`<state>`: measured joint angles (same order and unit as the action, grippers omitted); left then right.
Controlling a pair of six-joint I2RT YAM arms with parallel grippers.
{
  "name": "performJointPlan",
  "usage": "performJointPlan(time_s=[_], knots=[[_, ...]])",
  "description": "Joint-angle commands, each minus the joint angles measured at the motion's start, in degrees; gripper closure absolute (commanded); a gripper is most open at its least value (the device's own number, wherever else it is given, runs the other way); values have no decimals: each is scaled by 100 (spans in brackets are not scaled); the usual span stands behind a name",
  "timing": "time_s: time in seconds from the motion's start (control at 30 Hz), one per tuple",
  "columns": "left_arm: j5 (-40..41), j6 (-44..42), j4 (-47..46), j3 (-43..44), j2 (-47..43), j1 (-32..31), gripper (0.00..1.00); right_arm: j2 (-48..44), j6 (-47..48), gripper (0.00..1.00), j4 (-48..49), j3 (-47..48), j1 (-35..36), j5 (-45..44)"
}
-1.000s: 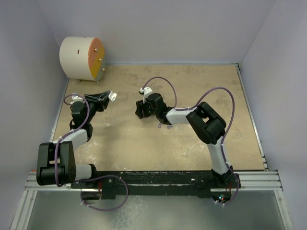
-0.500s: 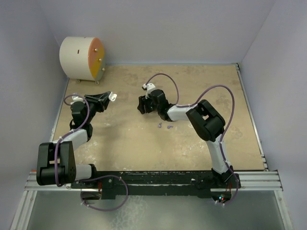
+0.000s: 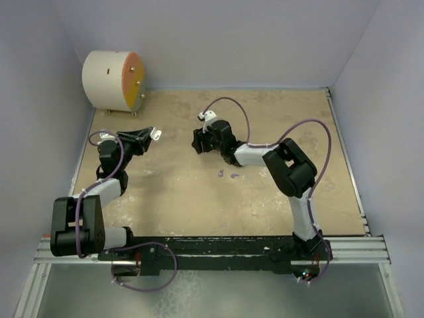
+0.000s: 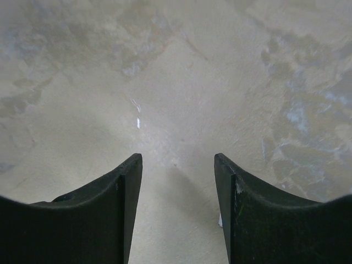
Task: Insert the wireless bluetooth earbuds into the charging case
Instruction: Pick up the earbud from the center of the board.
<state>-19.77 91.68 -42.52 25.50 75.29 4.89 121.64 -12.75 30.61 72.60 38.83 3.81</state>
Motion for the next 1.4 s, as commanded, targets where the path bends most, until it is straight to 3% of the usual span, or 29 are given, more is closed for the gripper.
performJointPlan(time_s=[0.0, 0.37, 0.73, 1.37], knots=[[-27, -192, -189, 21, -85, 65, 100, -839, 113, 42, 286, 71, -6, -243], [-36, -233, -166, 52, -102, 65, 100, -686, 30, 43, -1320, 679, -3, -1164], [-53, -289, -85, 52, -164, 65, 100, -403, -28, 44, -1866, 875, -4, -1351], [-53, -264, -132, -3, -141, 62, 100, 58, -155, 49, -1986, 1000, -2, -1157]])
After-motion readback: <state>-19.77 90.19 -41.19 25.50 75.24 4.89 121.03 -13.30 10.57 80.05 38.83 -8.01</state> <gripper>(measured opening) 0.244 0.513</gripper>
